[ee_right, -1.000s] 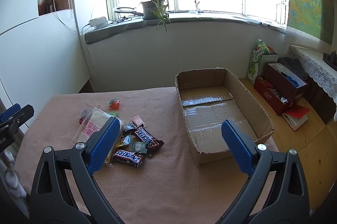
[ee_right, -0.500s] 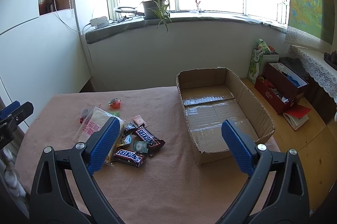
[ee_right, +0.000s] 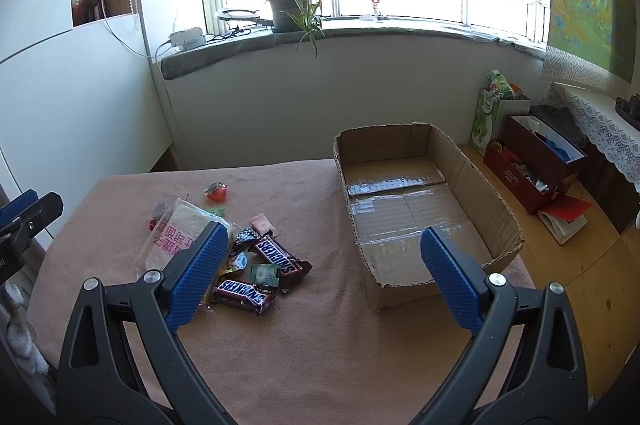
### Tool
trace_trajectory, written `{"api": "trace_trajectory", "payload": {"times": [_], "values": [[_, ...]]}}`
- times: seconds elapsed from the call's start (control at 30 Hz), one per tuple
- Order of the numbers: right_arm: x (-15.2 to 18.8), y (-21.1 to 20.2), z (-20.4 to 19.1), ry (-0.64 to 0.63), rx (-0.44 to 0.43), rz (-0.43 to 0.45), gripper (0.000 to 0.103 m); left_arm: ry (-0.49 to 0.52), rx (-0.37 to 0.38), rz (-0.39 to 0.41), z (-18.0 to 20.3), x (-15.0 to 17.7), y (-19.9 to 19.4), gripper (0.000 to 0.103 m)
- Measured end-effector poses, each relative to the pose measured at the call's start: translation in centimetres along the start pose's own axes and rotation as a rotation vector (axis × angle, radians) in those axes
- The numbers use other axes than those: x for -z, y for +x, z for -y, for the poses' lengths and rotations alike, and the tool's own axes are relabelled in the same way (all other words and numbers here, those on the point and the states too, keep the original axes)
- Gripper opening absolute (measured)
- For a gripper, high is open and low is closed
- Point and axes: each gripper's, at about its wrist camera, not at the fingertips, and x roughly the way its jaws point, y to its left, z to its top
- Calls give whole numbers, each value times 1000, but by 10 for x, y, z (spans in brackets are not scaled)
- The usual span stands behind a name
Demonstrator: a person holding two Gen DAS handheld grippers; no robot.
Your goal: Organize snacks
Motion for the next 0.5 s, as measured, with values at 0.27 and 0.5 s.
{"api": "trace_trajectory", "payload": {"times": [0.27,0.5], "values": [[-1,1,1,0,-1,0,100,5,4,-1,2,0,1,82],[4,11,-2,-7,2,-20,100,5,11,-12,3,1,5,82]]}}
